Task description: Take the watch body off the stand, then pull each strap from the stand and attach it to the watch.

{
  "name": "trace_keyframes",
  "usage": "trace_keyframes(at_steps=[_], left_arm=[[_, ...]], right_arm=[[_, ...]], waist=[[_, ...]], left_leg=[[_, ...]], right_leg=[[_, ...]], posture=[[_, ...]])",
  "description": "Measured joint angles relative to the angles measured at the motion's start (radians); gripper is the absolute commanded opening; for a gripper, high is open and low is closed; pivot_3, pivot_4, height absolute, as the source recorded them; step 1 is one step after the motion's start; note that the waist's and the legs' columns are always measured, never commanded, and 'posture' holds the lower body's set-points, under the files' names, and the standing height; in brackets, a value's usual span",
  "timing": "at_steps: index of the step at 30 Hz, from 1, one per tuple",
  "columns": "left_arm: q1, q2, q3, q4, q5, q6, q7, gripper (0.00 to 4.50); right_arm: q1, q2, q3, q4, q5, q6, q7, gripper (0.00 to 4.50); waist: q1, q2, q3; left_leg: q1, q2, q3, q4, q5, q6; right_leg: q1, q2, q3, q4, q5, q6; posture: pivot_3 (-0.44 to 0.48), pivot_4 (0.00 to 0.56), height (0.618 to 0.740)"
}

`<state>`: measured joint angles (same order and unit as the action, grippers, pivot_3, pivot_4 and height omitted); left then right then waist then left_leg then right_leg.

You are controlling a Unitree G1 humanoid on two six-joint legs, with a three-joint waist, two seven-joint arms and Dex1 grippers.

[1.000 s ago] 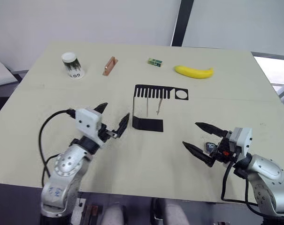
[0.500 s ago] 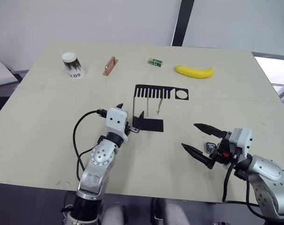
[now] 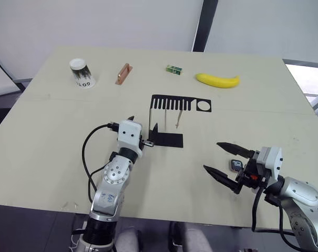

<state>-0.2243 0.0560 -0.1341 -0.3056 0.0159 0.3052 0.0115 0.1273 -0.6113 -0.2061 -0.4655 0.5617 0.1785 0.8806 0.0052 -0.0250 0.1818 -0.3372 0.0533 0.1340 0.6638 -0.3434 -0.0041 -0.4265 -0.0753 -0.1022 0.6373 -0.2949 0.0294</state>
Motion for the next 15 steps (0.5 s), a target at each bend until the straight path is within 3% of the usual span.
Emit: trace_keyframes(at_steps=[15], left_arm=[[-0.041, -0.040, 0.018, 0.048, 0.056, -0.052, 0.053, 4.50]], right_arm=[[-0.001, 0.025, 0.007, 0.001, -0.026, -0.007, 0.000, 4.40]], waist=[[0.000, 0.000, 0.000]], left_leg=[[0.000, 0.000, 0.000, 0.000, 0.000, 0.000]], right_leg=[[0.000, 0.000, 0.000, 0.000, 0.000, 0.000]], posture=[[0.000, 0.150, 0.740]])
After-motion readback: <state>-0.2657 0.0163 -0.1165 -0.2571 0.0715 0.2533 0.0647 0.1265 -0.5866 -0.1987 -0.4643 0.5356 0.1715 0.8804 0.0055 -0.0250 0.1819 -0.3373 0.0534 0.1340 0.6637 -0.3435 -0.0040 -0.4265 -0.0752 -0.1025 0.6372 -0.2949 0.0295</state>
